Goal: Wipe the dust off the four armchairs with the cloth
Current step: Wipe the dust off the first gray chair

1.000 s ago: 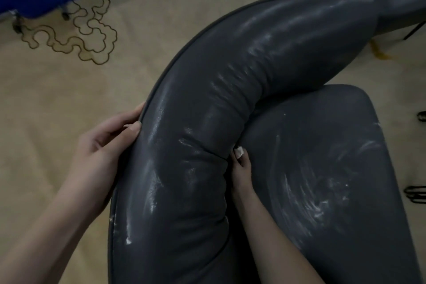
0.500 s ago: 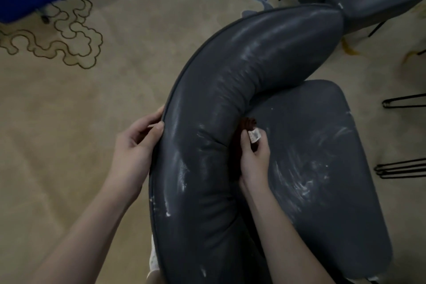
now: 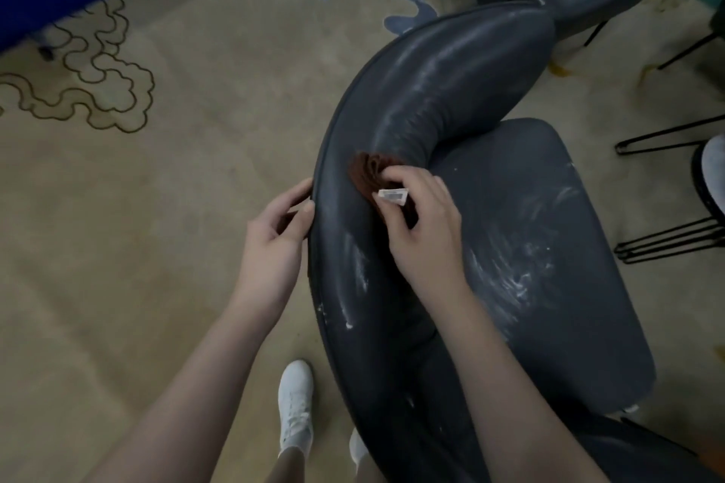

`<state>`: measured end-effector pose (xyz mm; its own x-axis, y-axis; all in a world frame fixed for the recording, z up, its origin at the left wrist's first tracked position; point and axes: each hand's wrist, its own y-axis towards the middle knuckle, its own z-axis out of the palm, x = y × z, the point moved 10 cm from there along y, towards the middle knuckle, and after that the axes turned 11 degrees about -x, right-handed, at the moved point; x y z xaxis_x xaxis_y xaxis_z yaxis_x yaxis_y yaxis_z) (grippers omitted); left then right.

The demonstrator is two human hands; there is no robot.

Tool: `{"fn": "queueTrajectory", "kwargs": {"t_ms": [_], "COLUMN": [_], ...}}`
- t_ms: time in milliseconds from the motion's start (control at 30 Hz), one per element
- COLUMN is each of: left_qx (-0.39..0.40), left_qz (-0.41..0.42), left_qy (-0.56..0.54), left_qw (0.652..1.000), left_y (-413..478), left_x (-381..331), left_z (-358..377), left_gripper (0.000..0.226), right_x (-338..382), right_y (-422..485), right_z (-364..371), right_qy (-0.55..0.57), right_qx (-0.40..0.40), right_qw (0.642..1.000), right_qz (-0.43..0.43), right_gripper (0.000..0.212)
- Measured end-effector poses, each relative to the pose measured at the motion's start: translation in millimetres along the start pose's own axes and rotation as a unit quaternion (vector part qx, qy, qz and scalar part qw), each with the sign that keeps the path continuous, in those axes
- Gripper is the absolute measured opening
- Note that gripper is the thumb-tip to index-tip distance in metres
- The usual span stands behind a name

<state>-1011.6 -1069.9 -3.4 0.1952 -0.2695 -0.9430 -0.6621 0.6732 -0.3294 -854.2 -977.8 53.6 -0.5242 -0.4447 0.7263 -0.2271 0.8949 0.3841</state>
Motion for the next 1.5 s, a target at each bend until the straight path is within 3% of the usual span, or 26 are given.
{"fn": "queueTrajectory", "kwargs": {"t_ms": [200,367,600,733,933,1167,1300,1500], "left_qx": [0.013,0.035,0.014,-0.03,-0.105,-0.152,-0.15,-0.142], "left_qz": [-0.042,-0.064,-0.053,-0.048,-0.062,-0.076,-0.078,-0.077], "left_qy": [-0.008,0.001,0.009,0.003,-0.037,-0.081,-0.092,-0.102], "left_qw": [0.999,0.997,0.998,0.998,0.992,0.982,0.981,0.982], "left_y": [-27.1,-59.4,-95.7,-111.4,-135.8,-150.8,-151.2,-146.3], "left_x": [17.3,34.3,43.5,48.7,65.2,74.0,72.0,72.2], "left_z": [-12.7,-20.6,-21.2,-20.0,-15.3,-15.7,-14.5,-14.3], "left_gripper": [0.032,0.054,0.082,0.086,0.09,0.089,0.073,0.073], "right_x": [21.1,9.9,39.2,59.5,80.5,93.0,97.1,100.0], "right_y": [-19.6,-16.5,17.3,6.9,-52.8,-61.8,-73.0,-73.9], "right_z": [-5.4,0.5,22.2,44.9,36.4,40.6,43.0,38.5], "right_qy": [-0.002,0.003,-0.013,-0.038,0.016,0.013,-0.004,-0.002], "right_qx": [0.059,0.084,0.13,0.239,0.401,0.456,0.517,0.483], "right_qw": [0.995,0.995,0.982,0.94,0.846,0.802,0.758,0.764], "right_qz": [-0.076,-0.045,-0.136,-0.24,-0.351,-0.386,-0.398,-0.427], "right_gripper": [0.019,0.029,0.022,0.024,0.037,0.023,0.022,0.021]}}
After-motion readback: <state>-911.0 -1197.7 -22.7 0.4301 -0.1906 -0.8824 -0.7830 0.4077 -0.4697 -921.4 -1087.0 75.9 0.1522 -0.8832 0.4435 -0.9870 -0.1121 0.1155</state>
